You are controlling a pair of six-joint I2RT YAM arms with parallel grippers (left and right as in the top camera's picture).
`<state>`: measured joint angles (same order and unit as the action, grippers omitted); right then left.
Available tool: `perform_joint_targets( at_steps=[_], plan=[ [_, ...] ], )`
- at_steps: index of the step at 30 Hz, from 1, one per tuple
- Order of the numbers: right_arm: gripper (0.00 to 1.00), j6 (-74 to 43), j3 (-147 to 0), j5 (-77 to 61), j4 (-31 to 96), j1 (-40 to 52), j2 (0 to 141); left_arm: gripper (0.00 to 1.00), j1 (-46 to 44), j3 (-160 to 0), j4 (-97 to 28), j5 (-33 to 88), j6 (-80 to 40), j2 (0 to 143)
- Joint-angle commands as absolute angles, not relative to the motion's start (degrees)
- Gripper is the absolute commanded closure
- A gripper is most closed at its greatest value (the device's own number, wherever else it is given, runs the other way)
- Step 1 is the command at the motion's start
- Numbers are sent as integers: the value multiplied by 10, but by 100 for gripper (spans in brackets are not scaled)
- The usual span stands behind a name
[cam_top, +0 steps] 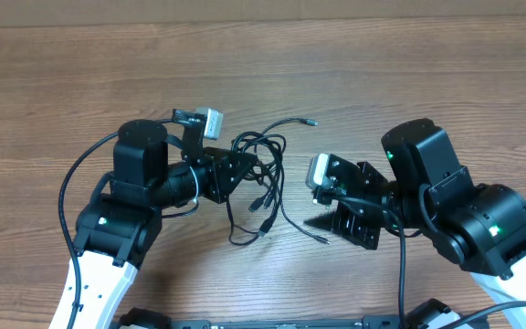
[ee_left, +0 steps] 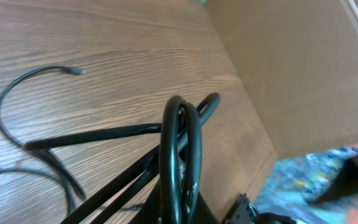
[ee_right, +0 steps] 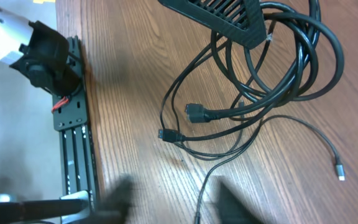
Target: Untangle cables
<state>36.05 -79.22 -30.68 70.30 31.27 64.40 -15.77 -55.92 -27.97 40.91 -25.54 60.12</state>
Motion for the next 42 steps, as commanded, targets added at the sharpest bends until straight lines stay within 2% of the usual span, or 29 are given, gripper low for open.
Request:
perform_joint_targets(
  at_steps=[1, 5, 10, 17, 19, 21, 23, 24, 26, 31, 37, 38, 39, 40, 42],
  plan=[
    [0, 366, -807, -289, 682, 315, 643, 96, -161, -564, -270, 502, -238, 599],
    [0, 366, -806, -220, 642, 315, 646, 96, -161, -564, -269, 578, -237, 599],
    [0, 403, -806, -210, 619, 315, 668, 96, -162, -564, -265, 653, -217, 599],
    [2, 406, -807, -210, 585, 315, 690, 96, -162, -564, -274, 661, -197, 599],
    [14, 407, -806, -210, 567, 315, 690, 96, -162, -564, -281, 658, -194, 599],
    [21, 408, -806, -210, 559, 315, 690, 96, -162, -564, -280, 658, -194, 599],
    [47, 410, -806, -210, 558, 315, 690, 96, -162, -564, -281, 659, -194, 599],
    [54, 410, -806, -210, 558, 315, 690, 96, -162, -564, -281, 658, -194, 599],
    [59, 410, -806, -211, 558, 315, 690, 96, -162, -564, -280, 658, -194, 599],
    [55, 439, -807, -282, 563, 315, 690, 96, -162, -564, -279, 656, -195, 599],
    [72, 440, -806, -286, 562, 315, 690, 96, -162, -564, -276, 656, -195, 599],
    [79, 440, -806, -286, 562, 316, 690, 96, -162, -564, -276, 656, -195, 599],
    [91, 440, -806, -286, 562, 315, 690, 96, -162, -564, -276, 656, -195, 599],
    [96, 440, -806, -286, 562, 316, 690, 96, -162, -564, -276, 656, -195, 599],
    [96, 440, -806, -286, 563, 315, 690, 96, -162, -564, -276, 649, -198, 599]
  ],
)
